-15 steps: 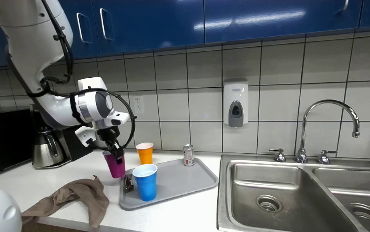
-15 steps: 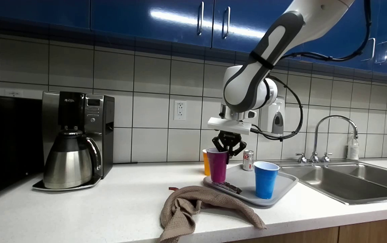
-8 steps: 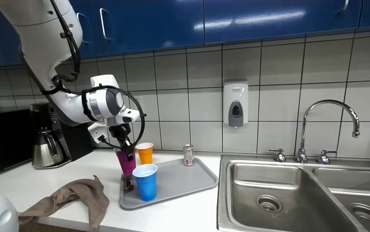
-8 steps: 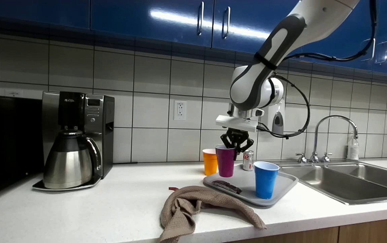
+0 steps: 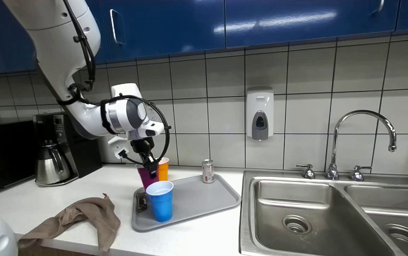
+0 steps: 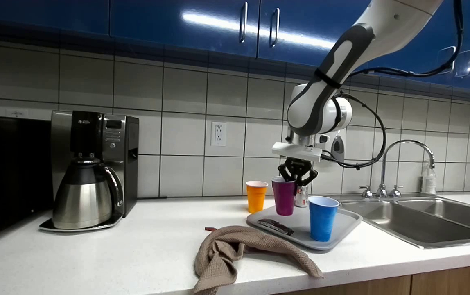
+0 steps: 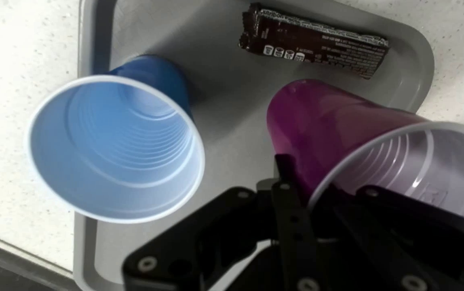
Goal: Put the plastic cups on the tray
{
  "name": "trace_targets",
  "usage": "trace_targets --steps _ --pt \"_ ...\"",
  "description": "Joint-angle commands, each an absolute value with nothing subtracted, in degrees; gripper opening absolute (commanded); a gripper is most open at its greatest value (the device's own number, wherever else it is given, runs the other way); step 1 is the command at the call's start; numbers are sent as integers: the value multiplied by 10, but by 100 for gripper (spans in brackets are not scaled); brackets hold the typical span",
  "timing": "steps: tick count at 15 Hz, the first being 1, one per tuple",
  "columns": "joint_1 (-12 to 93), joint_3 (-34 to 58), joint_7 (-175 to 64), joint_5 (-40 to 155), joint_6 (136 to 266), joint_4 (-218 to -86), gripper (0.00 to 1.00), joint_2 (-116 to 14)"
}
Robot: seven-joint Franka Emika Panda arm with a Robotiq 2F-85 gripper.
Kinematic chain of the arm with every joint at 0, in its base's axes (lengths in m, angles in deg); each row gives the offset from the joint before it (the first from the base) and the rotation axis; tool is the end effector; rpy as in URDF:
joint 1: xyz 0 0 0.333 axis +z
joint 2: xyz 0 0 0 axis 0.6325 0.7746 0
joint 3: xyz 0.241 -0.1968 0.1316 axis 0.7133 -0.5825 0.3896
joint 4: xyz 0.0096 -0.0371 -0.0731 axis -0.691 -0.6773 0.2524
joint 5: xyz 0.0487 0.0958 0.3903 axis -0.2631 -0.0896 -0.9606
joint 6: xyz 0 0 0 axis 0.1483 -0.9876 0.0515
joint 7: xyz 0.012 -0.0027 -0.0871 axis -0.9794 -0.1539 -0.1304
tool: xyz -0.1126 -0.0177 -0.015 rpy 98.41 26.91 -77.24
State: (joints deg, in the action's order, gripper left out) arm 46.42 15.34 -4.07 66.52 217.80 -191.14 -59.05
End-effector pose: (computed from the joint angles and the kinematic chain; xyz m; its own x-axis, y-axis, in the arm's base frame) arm 0.5520 0.0686 0.3108 0.7507 -0.6246 0.2153 -0.6245 -0.7772 -0.0770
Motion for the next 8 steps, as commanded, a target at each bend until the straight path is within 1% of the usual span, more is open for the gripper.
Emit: trace_targets --steps 1,8 --pt "453 152 -75 649 2184 -1902 1 -579" --pt "454 144 -92 646 2189 -1886 1 -557"
